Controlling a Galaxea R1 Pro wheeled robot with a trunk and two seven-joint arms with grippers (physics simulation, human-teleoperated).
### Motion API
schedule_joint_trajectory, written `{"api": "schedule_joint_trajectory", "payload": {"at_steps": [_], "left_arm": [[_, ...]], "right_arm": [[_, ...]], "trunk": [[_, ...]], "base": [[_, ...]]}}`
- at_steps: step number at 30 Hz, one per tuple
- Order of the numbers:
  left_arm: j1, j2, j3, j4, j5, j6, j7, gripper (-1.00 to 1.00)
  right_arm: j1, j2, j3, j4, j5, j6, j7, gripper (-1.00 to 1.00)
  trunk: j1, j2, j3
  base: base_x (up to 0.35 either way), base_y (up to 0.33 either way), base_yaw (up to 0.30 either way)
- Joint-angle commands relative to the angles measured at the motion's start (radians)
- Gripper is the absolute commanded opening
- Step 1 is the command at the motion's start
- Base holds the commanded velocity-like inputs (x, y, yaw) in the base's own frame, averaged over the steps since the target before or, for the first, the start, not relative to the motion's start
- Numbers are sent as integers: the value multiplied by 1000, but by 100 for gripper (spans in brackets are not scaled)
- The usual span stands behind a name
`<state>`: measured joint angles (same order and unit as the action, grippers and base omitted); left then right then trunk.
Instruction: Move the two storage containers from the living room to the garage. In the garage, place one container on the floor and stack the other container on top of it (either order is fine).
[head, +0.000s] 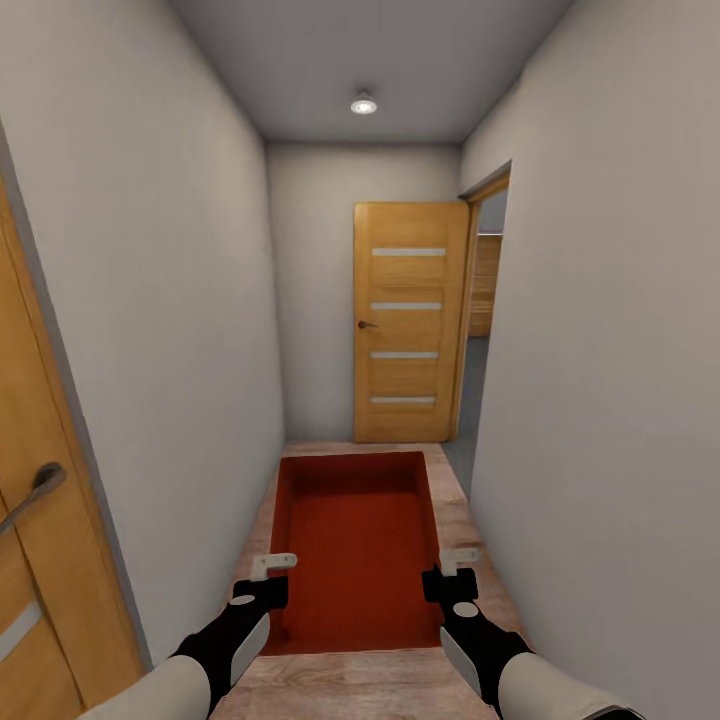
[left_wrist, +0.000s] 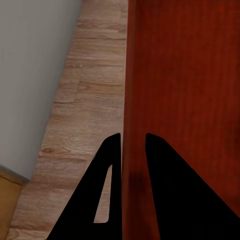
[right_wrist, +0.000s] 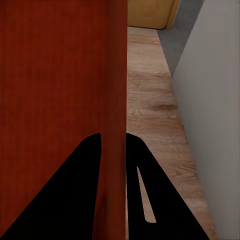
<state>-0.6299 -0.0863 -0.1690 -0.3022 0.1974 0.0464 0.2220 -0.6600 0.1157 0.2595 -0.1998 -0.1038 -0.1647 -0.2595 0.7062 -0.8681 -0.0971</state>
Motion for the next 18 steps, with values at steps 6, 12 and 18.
{"api": "schedule_joint_trajectory", "payload": {"at_steps": [6, 12, 18], "left_arm": [[-1, 31, 49, -6, -13, 6, 42, -100], [-1, 31, 49, -6, -13, 6, 42, -100], [-1, 31, 49, -6, -13, 6, 42, -100]], "right_arm": [[-2, -1, -43, 3, -91, -7, -21, -100], [-2, -1, -43, 2, -91, -4, -21, -100], [-2, -1, -43, 2, -91, -3, -21, -100]], "trunk": [[1, -1, -1], [1, -1, -1], [1, -1, -1]], "base": [[322, 0, 0], [322, 0, 0], [322, 0, 0]]}}
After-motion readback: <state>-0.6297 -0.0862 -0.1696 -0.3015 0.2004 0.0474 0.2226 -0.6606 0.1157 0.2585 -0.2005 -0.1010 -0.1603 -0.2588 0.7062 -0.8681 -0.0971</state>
